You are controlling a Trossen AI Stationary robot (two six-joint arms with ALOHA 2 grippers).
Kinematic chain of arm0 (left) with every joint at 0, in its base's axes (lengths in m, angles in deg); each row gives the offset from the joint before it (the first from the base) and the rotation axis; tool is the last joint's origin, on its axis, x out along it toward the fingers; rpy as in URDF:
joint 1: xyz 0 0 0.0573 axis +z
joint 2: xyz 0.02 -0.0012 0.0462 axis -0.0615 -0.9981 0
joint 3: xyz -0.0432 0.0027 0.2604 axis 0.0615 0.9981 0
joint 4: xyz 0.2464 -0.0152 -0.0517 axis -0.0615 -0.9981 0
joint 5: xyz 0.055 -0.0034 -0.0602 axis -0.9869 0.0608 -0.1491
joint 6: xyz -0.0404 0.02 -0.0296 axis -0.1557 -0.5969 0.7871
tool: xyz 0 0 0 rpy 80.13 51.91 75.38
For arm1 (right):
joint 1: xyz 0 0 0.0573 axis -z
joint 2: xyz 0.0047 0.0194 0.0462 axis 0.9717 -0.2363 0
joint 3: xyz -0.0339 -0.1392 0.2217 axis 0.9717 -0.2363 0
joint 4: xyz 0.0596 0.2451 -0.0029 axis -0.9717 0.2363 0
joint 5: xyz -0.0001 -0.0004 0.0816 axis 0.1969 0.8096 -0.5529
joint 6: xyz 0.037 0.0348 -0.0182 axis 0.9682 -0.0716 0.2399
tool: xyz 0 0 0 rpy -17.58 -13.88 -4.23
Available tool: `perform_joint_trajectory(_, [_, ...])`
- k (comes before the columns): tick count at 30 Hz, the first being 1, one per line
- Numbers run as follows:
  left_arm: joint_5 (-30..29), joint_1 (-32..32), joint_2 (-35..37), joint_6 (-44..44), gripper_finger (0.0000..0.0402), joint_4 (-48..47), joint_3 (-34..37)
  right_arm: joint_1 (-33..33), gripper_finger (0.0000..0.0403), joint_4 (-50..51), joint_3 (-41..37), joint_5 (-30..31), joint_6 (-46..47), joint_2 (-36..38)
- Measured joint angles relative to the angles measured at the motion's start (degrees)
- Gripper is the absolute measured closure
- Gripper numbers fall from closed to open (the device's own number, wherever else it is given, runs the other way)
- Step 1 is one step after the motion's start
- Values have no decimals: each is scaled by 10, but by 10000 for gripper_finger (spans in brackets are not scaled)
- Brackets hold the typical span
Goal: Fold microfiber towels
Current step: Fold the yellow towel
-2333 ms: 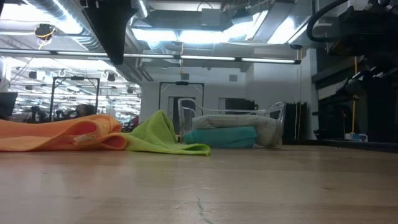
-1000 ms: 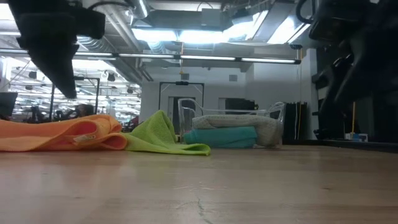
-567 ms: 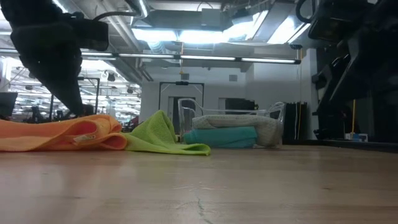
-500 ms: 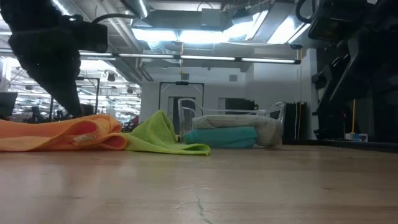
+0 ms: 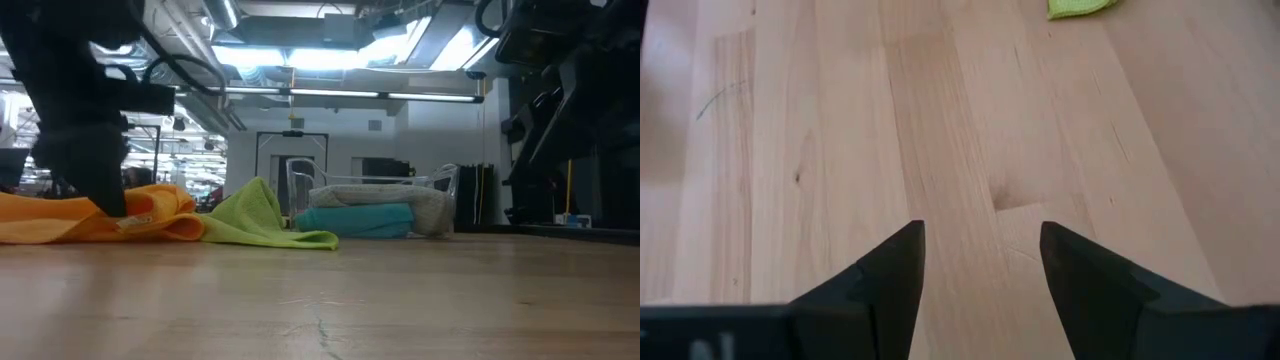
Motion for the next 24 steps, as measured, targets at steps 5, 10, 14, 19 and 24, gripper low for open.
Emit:
perform_joint_trajectory(5, [11,5,-5,7,282,7,-2,0,201,0,0,0,0,0])
perform_joint_trajectory(10, [64,0,-5,37,389,6,-38,0,201,0,0,0,1,0])
perform_joint_trajectory(14, [64,-16,-5,36,399,19,-119,0,201,-3,0,18,3,0])
perform_joint_trajectory(19, [-1,-33,-4,3,401,43,-218,0,201,-67,0,31,-3,0])
perform_joint_trajectory(24, [-40,-35,-4,-60,401,126,-245,0,201,-175,0,56,-46,-3])
